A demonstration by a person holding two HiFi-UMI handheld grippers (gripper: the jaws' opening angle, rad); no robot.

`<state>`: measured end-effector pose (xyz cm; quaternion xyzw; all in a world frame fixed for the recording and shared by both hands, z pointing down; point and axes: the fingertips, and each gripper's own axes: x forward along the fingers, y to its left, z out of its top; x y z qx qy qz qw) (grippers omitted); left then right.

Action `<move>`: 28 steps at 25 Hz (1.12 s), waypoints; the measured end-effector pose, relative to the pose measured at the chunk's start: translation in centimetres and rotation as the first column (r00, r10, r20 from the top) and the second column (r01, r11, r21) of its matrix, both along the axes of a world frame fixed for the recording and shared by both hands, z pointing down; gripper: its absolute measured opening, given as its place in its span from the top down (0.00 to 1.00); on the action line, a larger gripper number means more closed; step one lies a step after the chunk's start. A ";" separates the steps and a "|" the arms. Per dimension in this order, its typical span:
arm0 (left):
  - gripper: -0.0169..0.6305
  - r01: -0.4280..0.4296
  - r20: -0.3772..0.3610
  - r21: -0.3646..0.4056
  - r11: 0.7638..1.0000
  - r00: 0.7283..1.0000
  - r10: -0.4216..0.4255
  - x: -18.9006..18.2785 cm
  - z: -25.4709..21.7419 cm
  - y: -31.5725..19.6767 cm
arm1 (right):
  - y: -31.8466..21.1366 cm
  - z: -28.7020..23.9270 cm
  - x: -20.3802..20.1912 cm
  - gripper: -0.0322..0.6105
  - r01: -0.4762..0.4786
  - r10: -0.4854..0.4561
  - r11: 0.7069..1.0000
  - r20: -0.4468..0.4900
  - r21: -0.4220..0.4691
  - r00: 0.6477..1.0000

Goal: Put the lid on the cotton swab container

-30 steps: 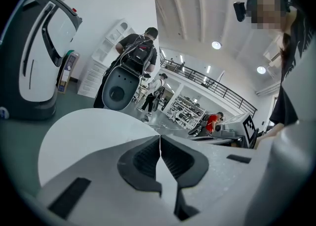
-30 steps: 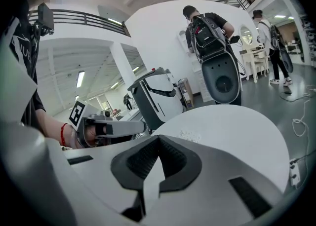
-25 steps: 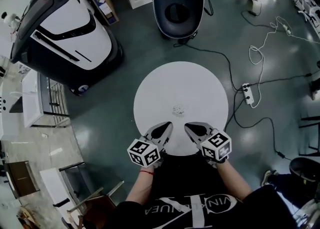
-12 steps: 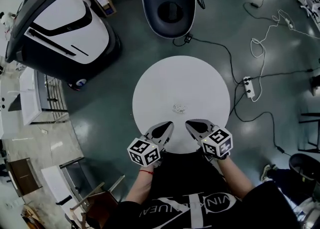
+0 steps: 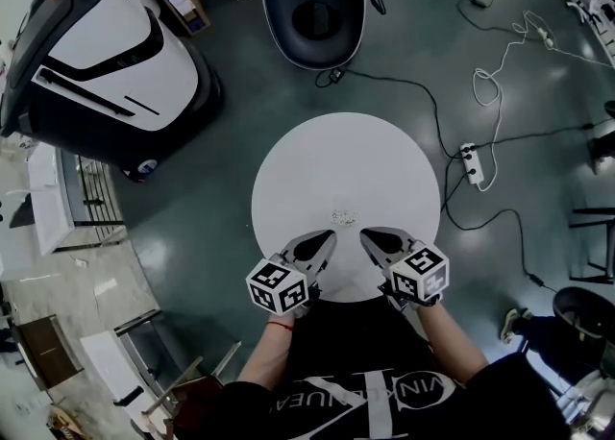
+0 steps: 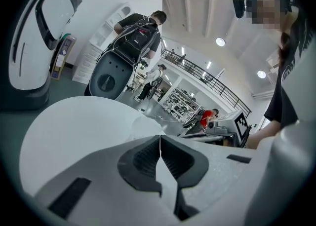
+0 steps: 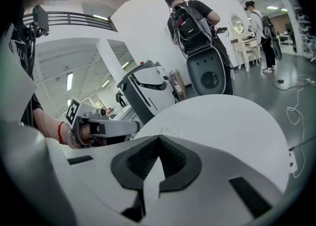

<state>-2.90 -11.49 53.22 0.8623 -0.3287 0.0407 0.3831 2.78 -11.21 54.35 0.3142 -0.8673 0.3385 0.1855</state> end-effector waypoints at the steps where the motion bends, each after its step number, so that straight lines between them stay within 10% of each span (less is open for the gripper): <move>1: 0.96 -0.003 -0.001 -0.004 1.000 1.000 0.003 0.1 0.1 -0.2 | -0.2 0.2 0.1 0.95 -0.002 0.002 1.000 -0.004 -0.005 1.000; 20: 0.96 -0.059 0.023 -0.084 0.995 0.998 0.061 0.7 3.4 -1.1 | -7.5 2.7 3.8 0.95 -0.128 0.126 0.992 -0.087 -0.018 0.988; 28: 0.96 -0.098 0.030 -0.112 0.989 0.994 0.102 2.1 4.8 -0.5 | -10.2 2.2 2.0 0.95 -0.042 0.041 0.999 -0.040 -0.026 0.998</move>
